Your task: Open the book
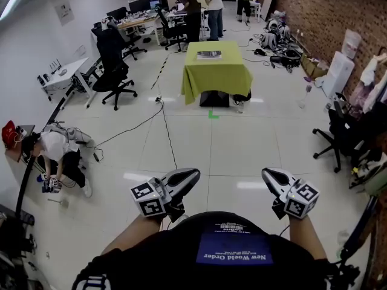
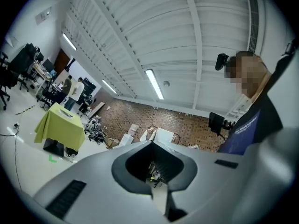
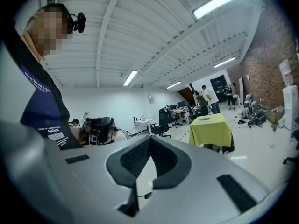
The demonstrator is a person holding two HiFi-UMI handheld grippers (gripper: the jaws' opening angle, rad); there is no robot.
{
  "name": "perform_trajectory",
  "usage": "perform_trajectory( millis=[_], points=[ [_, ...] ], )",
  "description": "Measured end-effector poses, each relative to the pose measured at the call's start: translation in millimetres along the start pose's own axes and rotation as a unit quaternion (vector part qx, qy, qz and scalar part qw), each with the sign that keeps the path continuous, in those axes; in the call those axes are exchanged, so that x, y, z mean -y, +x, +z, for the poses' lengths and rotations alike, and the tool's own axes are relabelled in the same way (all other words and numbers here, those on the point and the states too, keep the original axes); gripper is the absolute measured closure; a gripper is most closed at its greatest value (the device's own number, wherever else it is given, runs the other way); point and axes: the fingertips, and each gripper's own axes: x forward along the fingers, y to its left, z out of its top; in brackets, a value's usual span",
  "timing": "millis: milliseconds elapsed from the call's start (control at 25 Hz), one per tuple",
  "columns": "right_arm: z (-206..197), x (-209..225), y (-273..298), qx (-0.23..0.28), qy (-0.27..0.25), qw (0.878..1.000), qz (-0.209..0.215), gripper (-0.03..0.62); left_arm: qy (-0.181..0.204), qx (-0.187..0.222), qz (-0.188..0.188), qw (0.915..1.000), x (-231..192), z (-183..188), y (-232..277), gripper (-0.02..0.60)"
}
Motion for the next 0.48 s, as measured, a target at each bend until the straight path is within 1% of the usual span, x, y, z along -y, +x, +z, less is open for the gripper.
perform_trajectory(
  millis=[160, 280, 480],
  points=[
    [9, 5, 50, -0.006, -0.014, 1.000, -0.006, 0.608, -0.011, 0.008, -0.018, 0.9998, -44, 18, -11, 0.574],
    [30, -1, 105, 0.007, -0.011, 1.000, -0.011, 0.608, -0.009, 0.007, -0.024, 0.9996, -88, 45, -30, 0.574],
    [56, -8, 196, 0.013, -0.020, 1.000, -0.014, 0.608, 0.013, -0.003, -0.028, 0.9995, -163, 95, -68, 0.574]
  ],
)
